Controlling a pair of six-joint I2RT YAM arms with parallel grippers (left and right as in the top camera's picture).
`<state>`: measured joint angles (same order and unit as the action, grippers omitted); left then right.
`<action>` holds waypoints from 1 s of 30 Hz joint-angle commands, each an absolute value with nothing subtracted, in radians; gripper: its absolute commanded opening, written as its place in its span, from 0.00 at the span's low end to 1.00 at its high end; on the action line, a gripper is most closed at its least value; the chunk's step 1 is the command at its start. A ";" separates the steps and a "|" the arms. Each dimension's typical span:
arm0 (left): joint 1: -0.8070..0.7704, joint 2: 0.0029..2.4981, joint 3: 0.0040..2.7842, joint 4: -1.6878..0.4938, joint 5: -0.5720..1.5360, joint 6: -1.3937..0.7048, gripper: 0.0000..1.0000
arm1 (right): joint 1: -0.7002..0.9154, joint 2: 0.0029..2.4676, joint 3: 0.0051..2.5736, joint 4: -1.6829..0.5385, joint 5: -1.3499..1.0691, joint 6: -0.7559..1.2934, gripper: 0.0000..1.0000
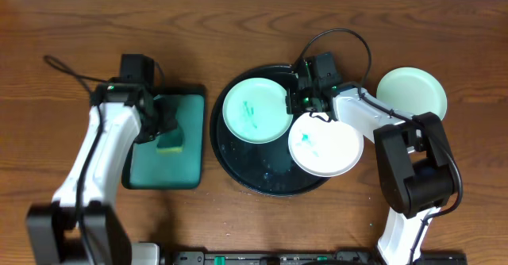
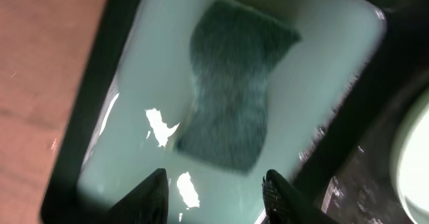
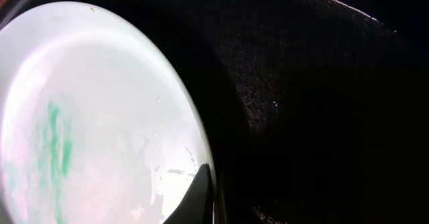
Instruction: Clean dirty plates on tray and stack at the side
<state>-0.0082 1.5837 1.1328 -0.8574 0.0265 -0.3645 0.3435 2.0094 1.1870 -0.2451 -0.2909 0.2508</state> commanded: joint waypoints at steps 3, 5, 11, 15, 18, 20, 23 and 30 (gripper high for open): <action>-0.008 1.702 1.117 -0.778 0.018 -0.299 0.47 | 0.351 2.045 1.185 -0.268 -0.240 0.230 0.01; -0.008 1.742 1.117 -0.746 0.018 -0.299 0.47 | 0.351 2.045 1.185 -0.273 -0.241 0.230 0.01; -0.008 1.852 1.117 -0.696 0.018 -0.284 0.40 | 0.351 2.045 1.185 -0.289 -0.241 0.227 0.01; -0.008 1.903 1.117 -0.680 0.018 -0.281 0.30 | 0.351 2.045 1.185 -0.302 -0.241 0.227 0.01; -0.008 1.920 1.117 -0.676 0.018 -0.281 0.07 | 0.351 2.045 1.185 -0.317 -0.241 0.227 0.01; -0.008 1.911 1.119 -0.683 0.019 -0.282 0.07 | 0.351 2.045 1.185 -0.327 -0.241 0.227 0.01; -0.008 1.856 1.119 -0.698 0.019 -0.286 0.07 | 0.351 2.045 1.185 -0.333 -0.240 0.226 0.01; -0.079 1.539 1.119 -0.723 0.017 -0.255 0.07 | 0.351 2.045 1.185 -0.331 -0.240 0.209 0.01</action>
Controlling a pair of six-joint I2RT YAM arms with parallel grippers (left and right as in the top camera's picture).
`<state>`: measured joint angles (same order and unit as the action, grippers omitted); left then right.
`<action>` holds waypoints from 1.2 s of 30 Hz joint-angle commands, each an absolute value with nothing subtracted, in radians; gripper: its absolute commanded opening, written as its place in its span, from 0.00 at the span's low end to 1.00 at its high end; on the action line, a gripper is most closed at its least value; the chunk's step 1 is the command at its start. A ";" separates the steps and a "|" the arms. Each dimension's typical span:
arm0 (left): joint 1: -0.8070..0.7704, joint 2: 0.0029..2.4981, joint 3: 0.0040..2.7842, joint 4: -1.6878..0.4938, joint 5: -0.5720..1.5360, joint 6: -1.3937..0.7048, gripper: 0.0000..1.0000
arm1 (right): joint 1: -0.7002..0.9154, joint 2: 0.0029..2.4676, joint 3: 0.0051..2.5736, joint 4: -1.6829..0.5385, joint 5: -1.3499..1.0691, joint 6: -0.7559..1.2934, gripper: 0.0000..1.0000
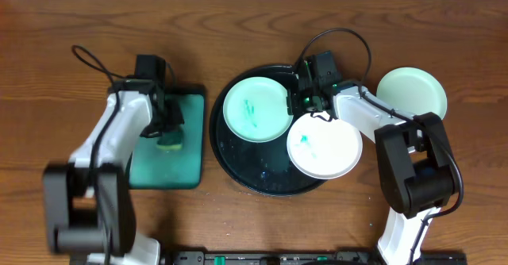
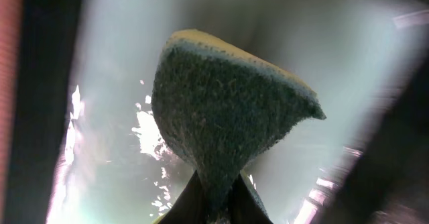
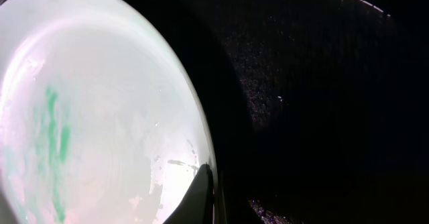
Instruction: Clean dirty plates on tray and stack at the side
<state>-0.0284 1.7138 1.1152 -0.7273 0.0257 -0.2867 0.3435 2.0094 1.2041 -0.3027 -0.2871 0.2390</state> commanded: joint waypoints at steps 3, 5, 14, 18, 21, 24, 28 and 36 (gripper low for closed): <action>-0.146 1.417 1.119 -0.719 0.012 -0.201 0.07 | 0.351 2.045 1.185 -0.331 -0.240 0.207 0.01; -0.196 1.350 1.119 -0.715 -0.031 -0.177 0.08 | 0.351 2.045 1.185 -0.332 -0.239 0.199 0.01; -0.350 1.185 1.119 -0.715 -0.438 -0.184 0.07 | 0.351 2.045 1.185 -0.348 -0.239 0.185 0.01; -0.350 1.176 1.119 -0.701 -0.493 -0.184 0.07 | 0.351 2.045 1.185 -0.350 -0.237 0.178 0.01; -0.350 1.177 1.119 -0.690 -0.519 -0.183 0.07 | 0.351 2.045 1.185 -0.352 -0.237 0.178 0.01; -0.350 1.178 1.119 -0.687 -0.527 -0.183 0.07 | 0.351 2.045 1.185 -0.352 -0.236 0.177 0.01; -0.350 1.178 1.119 -0.687 -0.537 -0.183 0.07 | 0.351 2.045 1.185 -0.352 -0.236 0.177 0.01; -0.350 1.195 1.118 -0.690 -0.536 -0.187 0.07 | 0.351 2.045 1.185 -0.356 -0.236 0.175 0.01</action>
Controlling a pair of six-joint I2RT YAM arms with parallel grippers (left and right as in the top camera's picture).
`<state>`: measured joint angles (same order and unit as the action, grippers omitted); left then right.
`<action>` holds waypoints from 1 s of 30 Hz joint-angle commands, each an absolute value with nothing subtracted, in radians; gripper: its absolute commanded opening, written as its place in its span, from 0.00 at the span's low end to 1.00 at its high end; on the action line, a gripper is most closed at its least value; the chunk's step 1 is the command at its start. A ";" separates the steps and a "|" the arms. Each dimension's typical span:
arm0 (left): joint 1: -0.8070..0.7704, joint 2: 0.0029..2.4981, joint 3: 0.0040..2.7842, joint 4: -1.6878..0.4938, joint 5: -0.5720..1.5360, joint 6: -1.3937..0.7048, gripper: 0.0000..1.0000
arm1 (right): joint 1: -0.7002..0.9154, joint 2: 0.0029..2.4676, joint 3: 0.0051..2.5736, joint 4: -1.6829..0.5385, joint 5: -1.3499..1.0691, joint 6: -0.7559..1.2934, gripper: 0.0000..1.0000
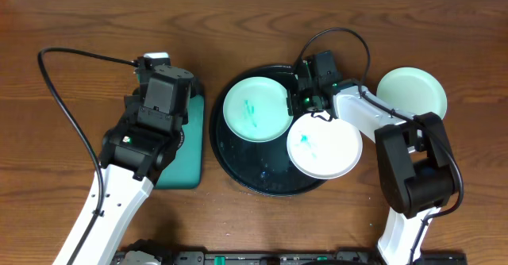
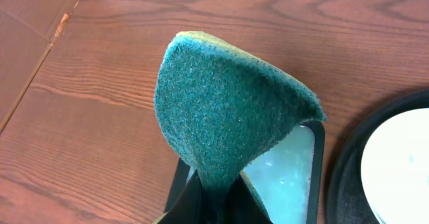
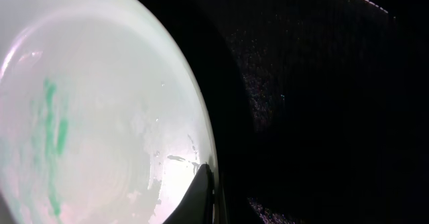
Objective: Clean dirty plates on tray and stack at the side
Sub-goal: 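Carry the green sponge with the left gripper onto the mint-green plate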
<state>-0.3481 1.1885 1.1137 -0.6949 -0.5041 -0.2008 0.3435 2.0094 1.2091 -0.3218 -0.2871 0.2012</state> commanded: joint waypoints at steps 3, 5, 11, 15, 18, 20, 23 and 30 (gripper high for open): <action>-0.344 1.232 1.118 -0.699 -0.535 -0.226 0.07 | 0.351 2.045 1.185 -0.364 -0.236 0.175 0.01; -0.337 1.269 1.118 -0.704 -0.524 -0.262 0.07 | 0.351 2.045 1.185 -0.374 -0.236 0.179 0.01; -0.310 1.396 1.118 -0.707 -0.227 -0.294 0.07 | 0.351 2.045 1.185 -0.413 -0.232 0.225 0.01; -0.309 1.426 1.118 -0.682 0.024 -0.307 0.07 | 0.356 2.045 1.185 -0.427 -0.233 0.247 0.01; -0.309 1.430 1.118 -0.652 0.162 -0.361 0.07 | 0.377 2.045 1.185 -0.440 -0.233 0.247 0.01; -0.309 1.431 1.118 -0.636 0.199 -0.427 0.07 | 0.400 2.045 1.185 -0.458 -0.226 0.260 0.02; -0.309 1.434 1.118 -0.619 0.199 -0.527 0.07 | 0.437 2.045 1.185 -0.485 -0.165 0.323 0.02; -0.321 1.526 1.118 -0.578 0.190 -0.559 0.07 | 0.539 2.045 1.185 -0.521 -0.134 0.384 0.01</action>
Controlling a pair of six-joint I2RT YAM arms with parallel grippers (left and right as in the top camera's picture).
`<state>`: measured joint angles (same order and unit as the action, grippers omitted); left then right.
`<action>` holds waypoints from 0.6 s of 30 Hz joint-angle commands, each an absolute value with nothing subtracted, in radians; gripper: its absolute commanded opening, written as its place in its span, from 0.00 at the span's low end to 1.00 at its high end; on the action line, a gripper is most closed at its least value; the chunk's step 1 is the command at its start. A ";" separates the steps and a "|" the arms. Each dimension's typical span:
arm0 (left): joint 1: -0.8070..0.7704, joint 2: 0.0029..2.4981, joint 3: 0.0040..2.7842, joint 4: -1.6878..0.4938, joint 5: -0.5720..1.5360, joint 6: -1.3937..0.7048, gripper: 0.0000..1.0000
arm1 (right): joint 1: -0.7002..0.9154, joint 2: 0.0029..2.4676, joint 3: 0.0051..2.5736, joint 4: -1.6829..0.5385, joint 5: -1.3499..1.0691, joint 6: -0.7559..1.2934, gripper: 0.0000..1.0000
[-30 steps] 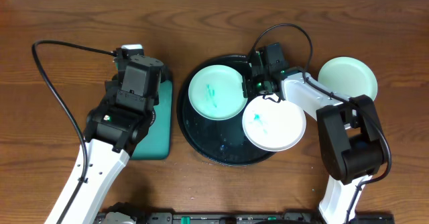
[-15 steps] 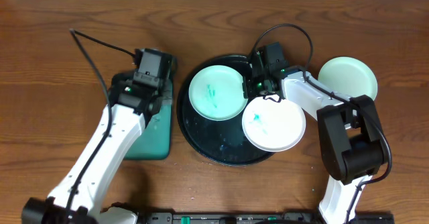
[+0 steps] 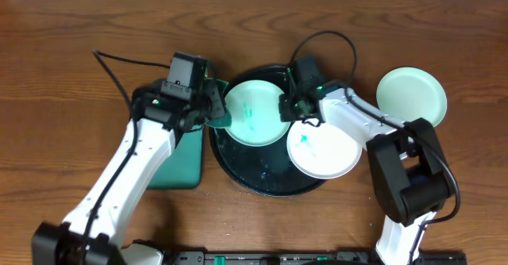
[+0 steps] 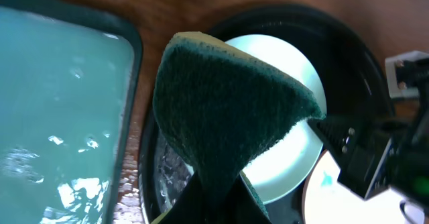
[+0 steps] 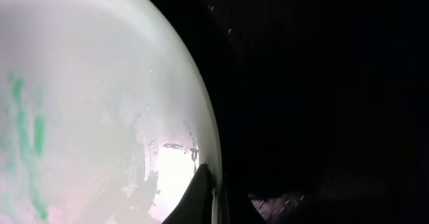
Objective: Clean dirty plates on tray and stack at the side
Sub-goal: 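Carry the green sponge with the left gripper onto the mint-green plate, then scrub the mint-green plate with the sponge while the right gripper holds it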
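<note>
A black round tray (image 3: 238, 166) carries a pale green plate (image 3: 254, 113) with green smears and a white plate (image 3: 324, 147) with a teal smear. My left gripper (image 3: 213, 110) is shut on a folded dark green sponge (image 4: 228, 110). It hangs over the green plate's (image 4: 295, 150) left rim. My right gripper (image 3: 287, 108) is shut on that plate's right rim. One finger (image 5: 201, 190) lies on the plate's (image 5: 100, 103) inner edge. A clean green plate (image 3: 411, 94) lies on the table at the right.
A teal basin of water (image 3: 178, 166) stands left of the tray, partly under my left arm, and shows as a basin (image 4: 60, 117) in the wrist view. The white plate (image 4: 335, 200) overlaps the tray's right edge. Cables arch behind both arms.
My left gripper has carried the sponge from above the table by the basin to the green plate's left rim on the tray. The right gripper has shifted slightly left, still on the plate's rim.
My left gripper first stood open over the sponge lying in the basin. Then it was shut on the sponge in the basin, then held it high above the table, and now holds it over the tray. The right gripper kept the green plate's rim throughout.
</note>
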<state>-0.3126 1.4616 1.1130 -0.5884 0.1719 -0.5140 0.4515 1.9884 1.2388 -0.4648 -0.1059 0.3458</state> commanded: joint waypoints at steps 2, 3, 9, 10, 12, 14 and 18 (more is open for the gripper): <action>-0.327 1.578 1.118 -0.568 0.171 -0.559 0.07 | 0.557 2.045 1.185 -0.535 -0.132 0.418 0.02; -0.329 1.602 1.118 -0.563 0.159 -0.559 0.07 | 0.562 2.045 1.185 -0.542 -0.132 0.428 0.01; -0.334 1.735 1.118 -0.509 0.110 -0.558 0.07 | 0.565 2.045 1.183 -0.568 -0.132 0.448 0.01; -0.336 1.745 1.118 -0.493 0.104 -0.558 0.07 | 0.565 2.045 1.183 -0.568 -0.132 0.448 0.01; -0.344 1.757 1.118 -0.451 0.091 -0.547 0.07 | 0.565 2.045 1.183 -0.568 -0.139 0.445 0.01; -0.359 1.757 1.118 -0.407 0.082 -0.532 0.07 | 0.565 2.045 1.183 -0.568 -0.147 0.440 0.01; -0.422 1.760 1.119 -0.332 0.043 -0.525 0.07 | 0.567 2.045 1.182 -0.567 -0.147 0.440 0.01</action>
